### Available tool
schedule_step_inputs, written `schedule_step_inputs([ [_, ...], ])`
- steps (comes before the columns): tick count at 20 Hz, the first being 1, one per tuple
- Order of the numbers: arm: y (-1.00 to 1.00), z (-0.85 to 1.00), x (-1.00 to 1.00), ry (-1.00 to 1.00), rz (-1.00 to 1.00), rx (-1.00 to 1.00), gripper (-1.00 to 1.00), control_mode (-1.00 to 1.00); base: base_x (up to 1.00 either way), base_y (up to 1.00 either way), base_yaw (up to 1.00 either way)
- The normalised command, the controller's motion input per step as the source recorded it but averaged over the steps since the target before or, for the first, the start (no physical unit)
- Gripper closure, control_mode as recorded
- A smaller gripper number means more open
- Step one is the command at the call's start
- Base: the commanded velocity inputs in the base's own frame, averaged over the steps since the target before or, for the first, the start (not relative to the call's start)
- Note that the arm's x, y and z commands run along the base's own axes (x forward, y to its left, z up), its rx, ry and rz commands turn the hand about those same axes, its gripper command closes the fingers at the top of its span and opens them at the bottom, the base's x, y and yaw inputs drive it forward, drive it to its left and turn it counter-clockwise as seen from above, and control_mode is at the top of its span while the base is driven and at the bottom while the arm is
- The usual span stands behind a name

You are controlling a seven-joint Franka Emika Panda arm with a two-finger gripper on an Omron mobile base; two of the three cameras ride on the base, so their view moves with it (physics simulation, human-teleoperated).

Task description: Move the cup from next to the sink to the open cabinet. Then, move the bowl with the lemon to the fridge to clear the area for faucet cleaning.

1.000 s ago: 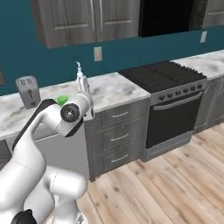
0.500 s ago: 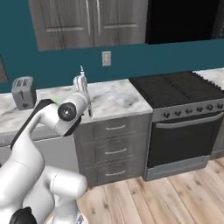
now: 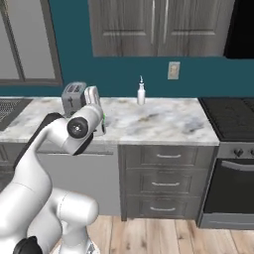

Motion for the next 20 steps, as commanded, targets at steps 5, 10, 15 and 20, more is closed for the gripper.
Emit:
schedule_step_inputs([
  [5, 0.00, 0.00, 0.00, 0.00, 0.00, 0.00, -1.00, 1.00, 0.09, -0.01, 0.36],
  [10, 0.00, 0.00, 0.00, 0.00, 0.00, 0.00, -1.00, 1.00, 0.45, 0.00, 0.03],
  [15, 0.00, 0.00, 0.00, 0.00, 0.00, 0.00, -1.00, 1.00, 0.78, -0.08, 0.02],
  [20, -0.06, 0.00, 0.06, 0.12, 0.02, 0.00, -1.00, -1.00, 0.41, -0.09, 0.06],
])
